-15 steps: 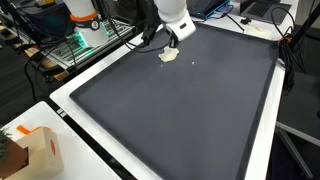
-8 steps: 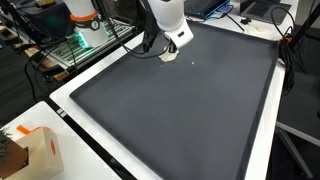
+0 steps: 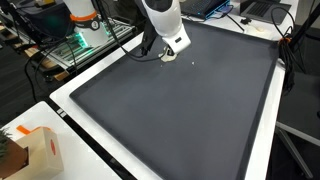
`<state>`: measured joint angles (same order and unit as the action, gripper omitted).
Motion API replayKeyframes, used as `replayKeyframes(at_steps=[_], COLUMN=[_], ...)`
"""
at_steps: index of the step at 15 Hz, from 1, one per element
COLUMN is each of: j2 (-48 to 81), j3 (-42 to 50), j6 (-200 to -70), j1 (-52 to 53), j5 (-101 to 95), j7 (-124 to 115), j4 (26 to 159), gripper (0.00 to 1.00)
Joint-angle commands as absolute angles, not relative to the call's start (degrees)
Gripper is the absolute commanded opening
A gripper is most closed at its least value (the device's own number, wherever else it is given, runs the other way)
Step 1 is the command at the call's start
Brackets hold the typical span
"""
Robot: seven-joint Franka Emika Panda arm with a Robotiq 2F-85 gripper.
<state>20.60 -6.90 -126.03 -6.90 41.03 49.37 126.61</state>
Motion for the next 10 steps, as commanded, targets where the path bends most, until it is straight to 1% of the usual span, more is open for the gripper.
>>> replayKeyframes(at_steps=[1,10], j2=[22.1,22.5], j3=[-6.0,-5.4], j6=[-125.7,-126.5], j1=[-7.0,-6.5], j5=[42.9,44.6], j7=[49.7,46.5], j4=[126.3,126.2], gripper=[0.03,0.03])
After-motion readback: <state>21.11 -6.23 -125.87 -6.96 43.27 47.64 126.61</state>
